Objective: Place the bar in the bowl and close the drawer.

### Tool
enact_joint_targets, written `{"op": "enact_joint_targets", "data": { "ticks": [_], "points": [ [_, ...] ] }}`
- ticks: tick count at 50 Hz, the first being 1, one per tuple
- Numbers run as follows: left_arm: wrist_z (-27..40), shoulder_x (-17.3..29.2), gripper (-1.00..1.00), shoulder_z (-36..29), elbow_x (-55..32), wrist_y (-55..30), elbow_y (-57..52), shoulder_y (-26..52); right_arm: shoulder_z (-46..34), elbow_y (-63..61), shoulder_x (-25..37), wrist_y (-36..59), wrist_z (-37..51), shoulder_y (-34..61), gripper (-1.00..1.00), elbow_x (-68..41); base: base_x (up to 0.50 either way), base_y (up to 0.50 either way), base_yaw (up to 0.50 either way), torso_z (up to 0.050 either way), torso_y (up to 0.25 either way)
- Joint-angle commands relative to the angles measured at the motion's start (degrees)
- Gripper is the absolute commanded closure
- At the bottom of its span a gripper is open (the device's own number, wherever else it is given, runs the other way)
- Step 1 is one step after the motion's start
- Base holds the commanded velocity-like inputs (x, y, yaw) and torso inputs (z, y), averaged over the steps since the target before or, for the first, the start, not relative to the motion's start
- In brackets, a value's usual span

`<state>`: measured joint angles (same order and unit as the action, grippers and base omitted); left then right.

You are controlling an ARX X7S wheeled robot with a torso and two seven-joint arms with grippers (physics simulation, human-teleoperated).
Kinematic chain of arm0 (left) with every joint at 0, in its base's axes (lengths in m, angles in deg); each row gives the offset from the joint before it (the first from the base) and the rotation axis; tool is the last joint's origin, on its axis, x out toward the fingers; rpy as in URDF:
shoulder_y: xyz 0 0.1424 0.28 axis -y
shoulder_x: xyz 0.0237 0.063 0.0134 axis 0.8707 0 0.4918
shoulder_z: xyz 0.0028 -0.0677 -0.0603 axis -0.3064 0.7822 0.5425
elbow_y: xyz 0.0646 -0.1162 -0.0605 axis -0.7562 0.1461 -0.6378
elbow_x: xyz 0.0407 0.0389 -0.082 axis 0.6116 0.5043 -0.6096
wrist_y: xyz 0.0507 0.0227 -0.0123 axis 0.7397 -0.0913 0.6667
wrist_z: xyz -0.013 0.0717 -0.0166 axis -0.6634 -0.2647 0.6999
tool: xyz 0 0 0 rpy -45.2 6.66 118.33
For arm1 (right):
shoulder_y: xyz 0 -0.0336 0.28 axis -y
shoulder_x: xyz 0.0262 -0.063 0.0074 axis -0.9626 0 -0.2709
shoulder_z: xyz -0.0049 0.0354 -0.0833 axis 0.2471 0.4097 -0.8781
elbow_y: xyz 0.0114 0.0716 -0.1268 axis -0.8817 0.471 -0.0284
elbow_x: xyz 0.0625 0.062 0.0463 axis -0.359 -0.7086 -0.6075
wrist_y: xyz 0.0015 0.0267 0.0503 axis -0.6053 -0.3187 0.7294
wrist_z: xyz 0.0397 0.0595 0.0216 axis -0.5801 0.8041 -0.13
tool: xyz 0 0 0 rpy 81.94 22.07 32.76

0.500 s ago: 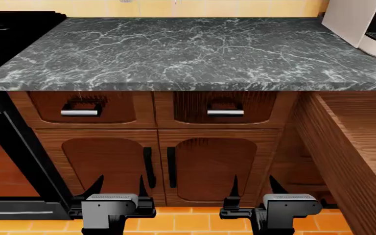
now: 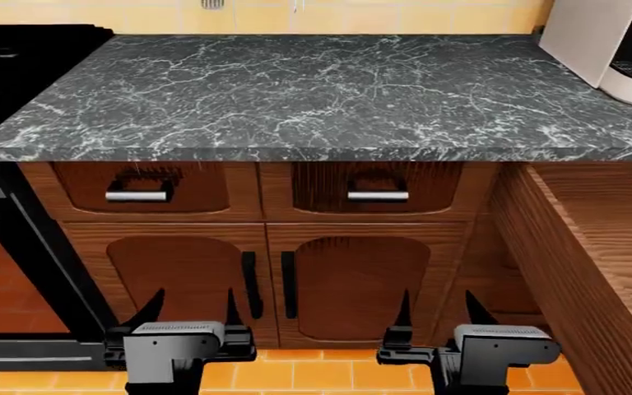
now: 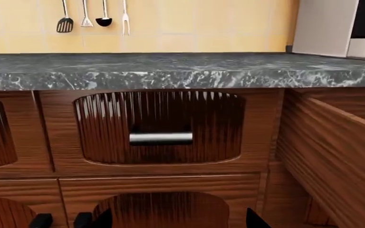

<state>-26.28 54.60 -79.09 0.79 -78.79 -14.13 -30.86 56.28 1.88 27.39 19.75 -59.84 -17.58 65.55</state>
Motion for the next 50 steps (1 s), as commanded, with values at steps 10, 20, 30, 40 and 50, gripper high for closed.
{"op": "enact_joint_targets", "data": {
  "ticks": [10,20,30,40,50],
  "points": [
    [1.90,5.31,-1.00,0.63,-6.92,-26.26,-30.77,-1.23,0.47,-32.22,4.74,24.88,3.24,-3.42,-1.00,-4.47,0.00,0.00,0.00,0.050,0.000],
    [3.91,6.47,-1.00,3.35,-10.67,-38.36,-42.00,1.30,1.32,-41.92,6.37,38.63,4.81,-1.07,-1.00,-6.33,0.00,0.00,0.00,0.050,0.000],
    [4.77,6.47,-1.00,3.81,-10.49,-35.57,-42.53,0.35,2.93,-42.42,6.17,38.62,5.42,-1.23,-1.00,-7.73,-0.04,-0.43,0.00,0.009,0.000],
    [4.62,7.25,-1.00,3.74,-11.74,-36.17,-44.08,-0.40,3.50,-43.83,6.46,38.64,6.38,-1.60,-1.00,-8.07,-0.02,-0.50,0.00,0.039,0.000],
    [5.91,7.26,-1.00,3.90,-11.70,-35.98,-44.45,-0.25,3.98,-44.29,6.75,38.78,6.91,-1.45,-1.00,-8.77,-0.01,-0.50,0.00,0.014,0.000]
  ]
}}
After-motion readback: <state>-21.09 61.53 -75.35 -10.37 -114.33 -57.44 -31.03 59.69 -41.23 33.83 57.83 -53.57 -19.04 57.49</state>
